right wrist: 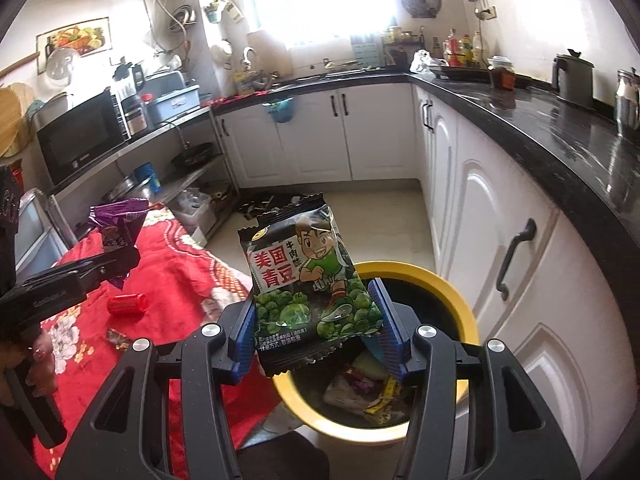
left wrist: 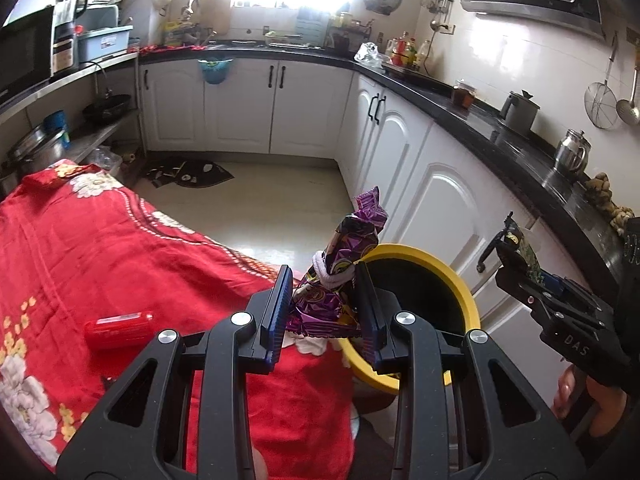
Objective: Collect trash
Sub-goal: 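Carry the green bag with the right tool while the left tool carries the purple wrapper to the bin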
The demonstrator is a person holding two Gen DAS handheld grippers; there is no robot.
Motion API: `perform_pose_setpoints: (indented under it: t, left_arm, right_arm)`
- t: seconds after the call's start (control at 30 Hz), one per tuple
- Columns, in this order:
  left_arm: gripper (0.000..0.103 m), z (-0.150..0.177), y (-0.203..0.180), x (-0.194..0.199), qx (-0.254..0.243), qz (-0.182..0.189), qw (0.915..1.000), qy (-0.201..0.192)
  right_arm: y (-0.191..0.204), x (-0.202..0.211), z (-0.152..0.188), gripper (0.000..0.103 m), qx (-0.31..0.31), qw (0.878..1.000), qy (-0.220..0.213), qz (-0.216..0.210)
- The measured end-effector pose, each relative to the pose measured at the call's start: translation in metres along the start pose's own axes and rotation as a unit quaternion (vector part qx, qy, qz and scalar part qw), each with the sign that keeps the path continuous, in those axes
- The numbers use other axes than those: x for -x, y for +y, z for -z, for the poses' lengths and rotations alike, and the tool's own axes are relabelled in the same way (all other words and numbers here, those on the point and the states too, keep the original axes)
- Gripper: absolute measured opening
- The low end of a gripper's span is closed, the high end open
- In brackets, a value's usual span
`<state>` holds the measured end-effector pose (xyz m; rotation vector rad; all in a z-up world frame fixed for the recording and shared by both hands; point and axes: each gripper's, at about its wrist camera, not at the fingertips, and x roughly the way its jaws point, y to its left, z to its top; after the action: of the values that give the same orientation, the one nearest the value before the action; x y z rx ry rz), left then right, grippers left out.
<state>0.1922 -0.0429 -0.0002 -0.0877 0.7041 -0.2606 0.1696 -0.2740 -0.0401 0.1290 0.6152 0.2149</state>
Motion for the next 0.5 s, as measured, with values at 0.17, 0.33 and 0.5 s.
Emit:
perform_pose_setpoints:
  t: [0.17,0.33,0.5]
  left_arm:
    - [0.025,-0.001,-0.011,-0.009,-0.008,0.011,0.9999,0.006]
    - [0.025,-0.003,-0.024,-0.020,-0.013,0.023,0.9996,0.011]
    - [0.026,-0.003,-0.032,-0.032,-0.015,0.032,0.9992,0.019]
  right_arm:
    - [-0.012,-0.003,0.004,0.050,-0.007,1.000,0.005,0.017]
    - [-0.022,-0.009,0.007,0.050,-0.014,0.999,0.012,0.031]
    - [-0.032,-0.018,0.014,0.051,-0.021,0.999,0.024,0.041]
